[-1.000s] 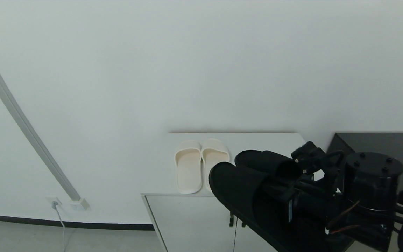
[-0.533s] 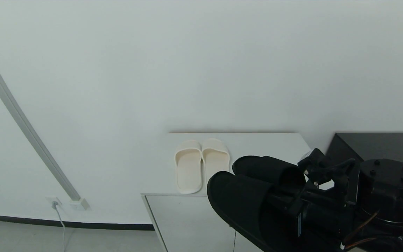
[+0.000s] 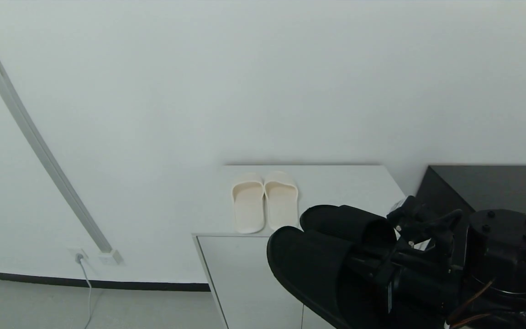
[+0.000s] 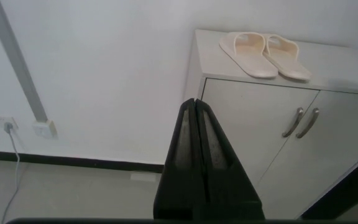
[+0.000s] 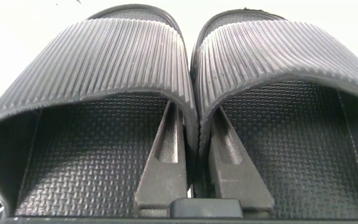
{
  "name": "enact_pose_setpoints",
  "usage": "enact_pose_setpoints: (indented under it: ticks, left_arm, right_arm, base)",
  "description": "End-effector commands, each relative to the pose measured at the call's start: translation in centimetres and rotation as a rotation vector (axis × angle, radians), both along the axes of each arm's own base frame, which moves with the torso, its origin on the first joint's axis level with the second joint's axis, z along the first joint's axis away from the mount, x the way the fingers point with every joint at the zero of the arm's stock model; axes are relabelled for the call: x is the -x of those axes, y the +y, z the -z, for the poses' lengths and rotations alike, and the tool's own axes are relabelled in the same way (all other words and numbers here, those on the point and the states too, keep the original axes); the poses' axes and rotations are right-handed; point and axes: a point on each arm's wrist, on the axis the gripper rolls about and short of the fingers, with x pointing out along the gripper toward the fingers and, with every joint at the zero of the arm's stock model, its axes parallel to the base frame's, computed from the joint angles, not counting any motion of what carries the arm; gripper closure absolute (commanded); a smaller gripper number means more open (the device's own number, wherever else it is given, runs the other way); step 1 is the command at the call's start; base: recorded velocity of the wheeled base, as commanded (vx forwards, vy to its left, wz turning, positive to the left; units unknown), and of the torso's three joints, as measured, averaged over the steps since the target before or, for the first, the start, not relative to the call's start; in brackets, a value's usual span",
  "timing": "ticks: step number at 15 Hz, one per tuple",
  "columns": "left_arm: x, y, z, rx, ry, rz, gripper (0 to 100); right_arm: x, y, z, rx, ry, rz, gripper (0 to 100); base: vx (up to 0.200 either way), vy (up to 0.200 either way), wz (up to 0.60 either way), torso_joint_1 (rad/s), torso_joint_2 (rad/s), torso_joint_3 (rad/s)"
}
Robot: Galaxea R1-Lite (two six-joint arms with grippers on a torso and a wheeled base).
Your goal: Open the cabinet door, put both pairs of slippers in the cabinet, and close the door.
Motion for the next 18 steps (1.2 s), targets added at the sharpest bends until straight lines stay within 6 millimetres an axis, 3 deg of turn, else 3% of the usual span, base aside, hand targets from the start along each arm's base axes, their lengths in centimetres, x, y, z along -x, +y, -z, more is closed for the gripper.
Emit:
enact_pose_setpoints:
  ticks: [1,15,18]
  left_arm:
    - [0.0,0.0,0.01,0.0,0.0,0.0,100]
    - [0.0,0.01,0.01,-0.003,0.0,-0.003,100]
    - [0.0,0.0,0.01,-0.001,0.0,-0.001,100]
  right_arm:
    - [-0.12,0.09,0.36,0.012,0.008,0.006,100]
    - [0.13,-0.09,0.99,0.028,0.028,0.0,100]
    - [0.22,-0.17,1.02,0.029,0.03,0.0,100]
  base:
    - [-0.2,0.0,0.0,-0.007,0.0,0.007]
    - [0.0,0.0,0.0,0.0,0.0,0.0]
    - [0.0,0.0,0.0,-0.133,0.3,0.16]
